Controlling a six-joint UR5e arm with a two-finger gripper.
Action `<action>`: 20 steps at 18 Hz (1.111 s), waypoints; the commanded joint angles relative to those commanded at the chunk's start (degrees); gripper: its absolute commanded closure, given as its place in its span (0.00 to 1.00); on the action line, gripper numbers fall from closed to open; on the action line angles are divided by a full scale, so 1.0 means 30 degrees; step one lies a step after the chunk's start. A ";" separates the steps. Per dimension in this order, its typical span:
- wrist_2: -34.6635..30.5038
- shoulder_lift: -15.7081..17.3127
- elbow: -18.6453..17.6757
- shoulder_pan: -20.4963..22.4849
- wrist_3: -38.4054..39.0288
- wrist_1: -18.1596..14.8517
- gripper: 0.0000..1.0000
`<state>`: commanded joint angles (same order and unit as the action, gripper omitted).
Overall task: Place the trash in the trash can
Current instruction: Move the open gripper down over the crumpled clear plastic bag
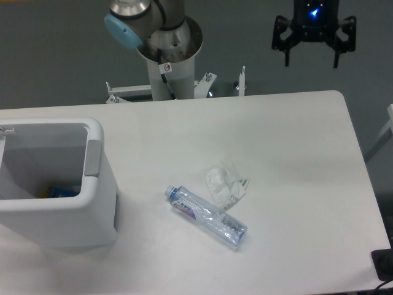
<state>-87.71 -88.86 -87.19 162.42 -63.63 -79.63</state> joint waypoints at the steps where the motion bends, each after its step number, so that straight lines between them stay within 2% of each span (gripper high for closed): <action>1: 0.0000 0.0029 -0.0058 -0.0029 -0.0058 0.0116 0.00; 4: -0.0176 0.0175 -0.0555 -0.0293 0.0117 0.0847 0.00; 6: -0.0030 0.0322 -0.1810 -0.0351 0.0380 0.1957 0.00; 7: -0.0001 0.0496 -0.2716 -0.0381 0.0381 0.2688 0.00; 9: 0.0000 0.0790 -0.4562 -0.0613 0.0526 0.4997 0.00; 11: -0.0117 0.1112 -0.6291 -0.1053 0.1867 0.7110 0.00; 12: -0.0117 0.1142 -0.6995 -0.1258 0.3093 0.7612 0.00; 14: -0.0118 0.0968 -0.7936 -0.1756 0.4798 0.7675 0.00; 17: -0.0058 -0.0172 -0.8027 -0.2956 0.7113 0.7763 0.00; 20: -0.0235 -0.1227 -0.8086 -0.3368 0.8666 0.7968 0.00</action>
<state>-88.42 -92.54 -111.45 152.32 -37.63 -55.72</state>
